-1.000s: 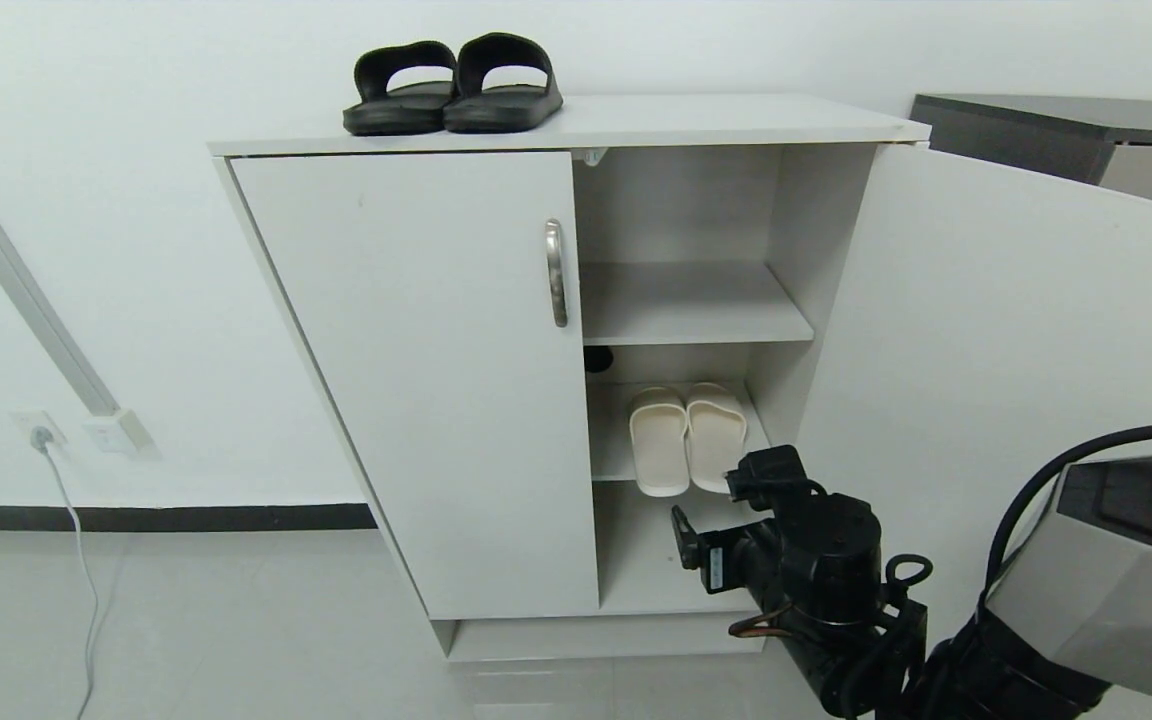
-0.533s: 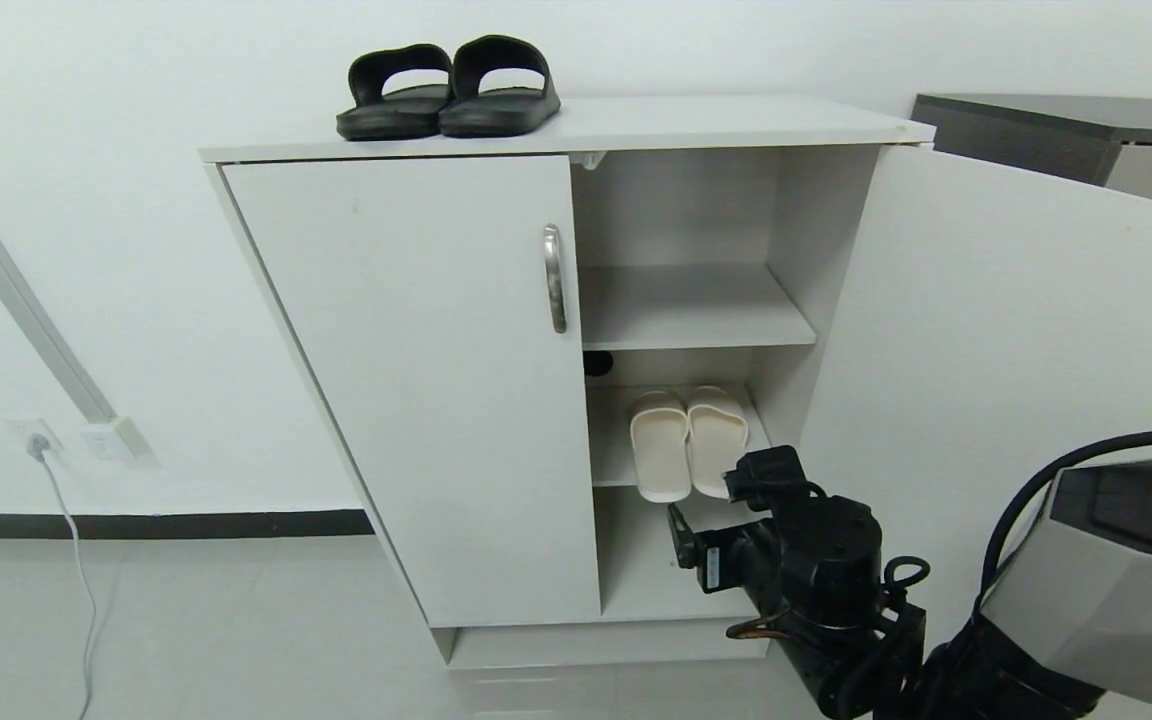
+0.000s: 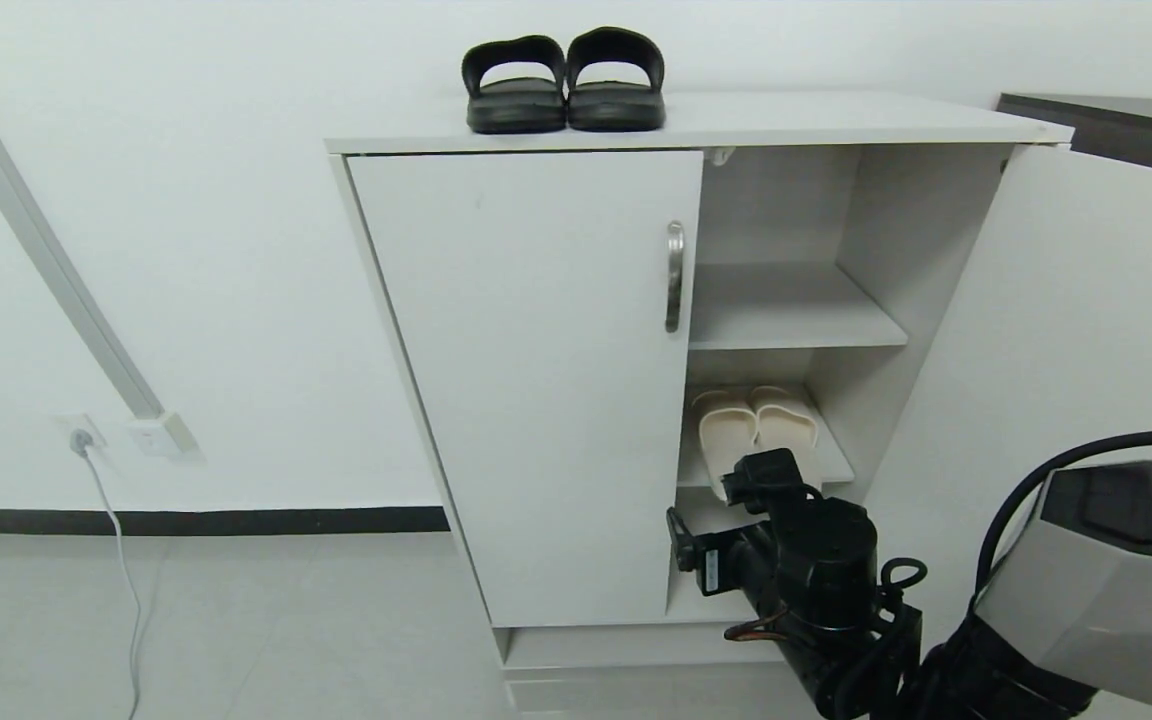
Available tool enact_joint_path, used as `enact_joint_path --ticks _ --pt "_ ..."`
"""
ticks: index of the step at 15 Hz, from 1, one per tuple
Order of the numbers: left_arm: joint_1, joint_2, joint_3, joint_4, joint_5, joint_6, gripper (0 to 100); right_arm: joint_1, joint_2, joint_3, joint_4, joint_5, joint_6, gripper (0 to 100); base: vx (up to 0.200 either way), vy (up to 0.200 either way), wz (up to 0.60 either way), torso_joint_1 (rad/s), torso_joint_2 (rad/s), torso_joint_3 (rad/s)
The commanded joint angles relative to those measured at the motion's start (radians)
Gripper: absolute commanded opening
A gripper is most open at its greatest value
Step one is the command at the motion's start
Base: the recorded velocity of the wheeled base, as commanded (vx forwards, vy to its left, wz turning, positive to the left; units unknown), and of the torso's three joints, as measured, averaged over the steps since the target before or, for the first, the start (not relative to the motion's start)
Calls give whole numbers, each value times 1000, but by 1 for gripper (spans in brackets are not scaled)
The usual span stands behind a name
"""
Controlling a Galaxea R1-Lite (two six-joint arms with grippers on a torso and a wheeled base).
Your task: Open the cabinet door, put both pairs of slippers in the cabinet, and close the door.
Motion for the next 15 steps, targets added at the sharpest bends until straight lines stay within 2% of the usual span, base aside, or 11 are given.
enact_joint_path --ticks 1,7,15 --pt "0 2 0 0 0 0 0 1 3 0 -1 0 0 100 0 200 0 7 2 -2" --pt "0 2 0 0 0 0 0 1 4 3 -7 0 0 100 0 200 0 2 2 3" --pt "0 0 0 0 0 -1 0 -33 3 34 -75 10 -40 100 0 0 0 0 0 0"
